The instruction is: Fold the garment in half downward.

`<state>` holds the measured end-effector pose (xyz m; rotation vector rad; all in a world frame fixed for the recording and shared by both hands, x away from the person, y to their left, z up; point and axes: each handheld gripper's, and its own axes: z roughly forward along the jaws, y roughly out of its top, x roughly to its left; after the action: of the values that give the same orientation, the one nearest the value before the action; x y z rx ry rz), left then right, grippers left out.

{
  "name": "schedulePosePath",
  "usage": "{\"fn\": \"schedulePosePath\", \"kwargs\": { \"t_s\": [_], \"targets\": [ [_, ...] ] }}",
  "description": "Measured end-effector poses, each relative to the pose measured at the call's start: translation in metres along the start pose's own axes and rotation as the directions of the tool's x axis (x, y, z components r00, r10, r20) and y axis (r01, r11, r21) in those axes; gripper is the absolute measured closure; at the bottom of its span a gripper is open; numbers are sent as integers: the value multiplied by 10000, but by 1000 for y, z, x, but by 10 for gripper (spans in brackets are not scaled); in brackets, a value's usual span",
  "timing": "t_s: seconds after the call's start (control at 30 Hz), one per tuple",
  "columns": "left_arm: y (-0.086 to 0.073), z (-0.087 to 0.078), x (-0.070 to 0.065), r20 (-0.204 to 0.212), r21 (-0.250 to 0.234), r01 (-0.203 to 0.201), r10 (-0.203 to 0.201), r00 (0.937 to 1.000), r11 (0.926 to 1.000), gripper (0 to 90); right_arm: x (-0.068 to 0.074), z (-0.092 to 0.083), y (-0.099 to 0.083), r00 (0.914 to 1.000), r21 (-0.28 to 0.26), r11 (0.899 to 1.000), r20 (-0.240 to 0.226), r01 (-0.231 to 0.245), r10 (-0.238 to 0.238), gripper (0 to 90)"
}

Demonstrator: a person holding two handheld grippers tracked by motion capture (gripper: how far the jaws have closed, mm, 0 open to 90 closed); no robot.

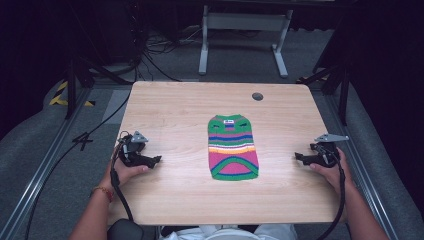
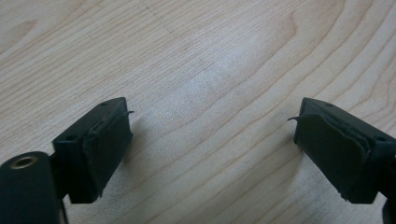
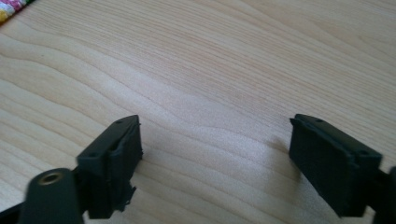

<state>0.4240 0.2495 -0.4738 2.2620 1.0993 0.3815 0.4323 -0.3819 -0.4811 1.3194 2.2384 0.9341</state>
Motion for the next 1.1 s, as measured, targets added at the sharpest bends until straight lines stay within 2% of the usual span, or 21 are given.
{"fn": "schedulePosePath", "kwargs": {
  "t_s": [0.07, 0.1, 0.13, 0.2, 0.23, 0.27, 0.33, 0.4, 0.43, 0.5, 0.53, 0.63, 0.8, 0.97, 1.03, 1.1],
  "targets": [
    [6, 1, -3, -67, 123, -320, 321, 9995, 9994, 193, 1, -2, 6, 9999, -18, 9999, -1, 157, -157, 259],
    [8, 2, -4, -11, 113, -364, 364, 9993, 9993, 204, 2, -4, 12, 9997, -207, 9995, -80, 241, -243, 298],
    [12, 3, -5, 41, 211, -571, 570, 9984, 9981, 224, 4, -5, 17, 9993, -374, 9988, -187, 319, -326, 319],
    [19, 7, -9, 82, 282, -822, 820, 9966, 9962, 247, 7, -5, 29, 9984, -483, 9977, -268, 484, -497, 345],
    [24, 9, -9, 235, 278, -913, 906, 9956, 9954, 254, 9, -5, 36, 9979, -530, 9970, -297, 565, -581, 365],
    [30, 10, -9, 419, 177, -783, 775, 9961, 9968, 259, 11, -3, 42, 9970, -551, 9963, -378, 655, -677, 381],
    [44, 15, -10, 561, -111, -863, 868, 9946, 9962, 285, 15, 2, 55, 9942, -572, 9939, -475, 940, -968, 394],
    [56, 19, -10, 699, -386, -693, 719, 9950, 9968, 307, 20, 8, 68, 9922, -700, 9922, -623, 1033, -1077, 410],
    [64, 21, -9, 924, -287, -712, 736, 9930, 9970, 318, 22, 13, 73, 9912, -699, 9918, -706, 1068, -1117, 414],
    [77, 31, -11, 1058, -484, -627, 676, 9921, 9969, 326, 25, 22, 83, 9896, -707, 9918, -899, 1060, -1122, 415],
    [84, 36, -13, 984, -646, -666, 728, 9925, 9957, 330, 28, 28, 90, 9879, -663, 9913, -978, 1140, -1202, 414],
    [107, 51, -16, 1338, -919, -580, 700, 9885, 9941, 349, 35, 43, 107, 9841, -658, 9900, -1187, 1251, -1322, 411],
    [141, 75, -25, 1659, -1042, -619, 787, 9830, 9926, 372, 49, 67, 134, 9798, -612, 9890, -1406, 1345, -1420, 416],
    [168, 99, -36, 1909, -975, -382, 563, 9800, 9945, 414, 67, 90, 153, 9741, -471, 9853, -1493, 1643, -1696, 452],
    [176, 106, -39, 1840, -916, -315, 480, 9818, 9953, 441, 73, 102, 159, 9709, -375, 9836, -1575, 1765, -1802, 467],
    [183, 115, -42, 1855, -826, -265, 415, 9818, 9962, 466, 76, 111, 163, 9707, -288, 9857, -1715, 1660, -1685, 506]
  ]
}}
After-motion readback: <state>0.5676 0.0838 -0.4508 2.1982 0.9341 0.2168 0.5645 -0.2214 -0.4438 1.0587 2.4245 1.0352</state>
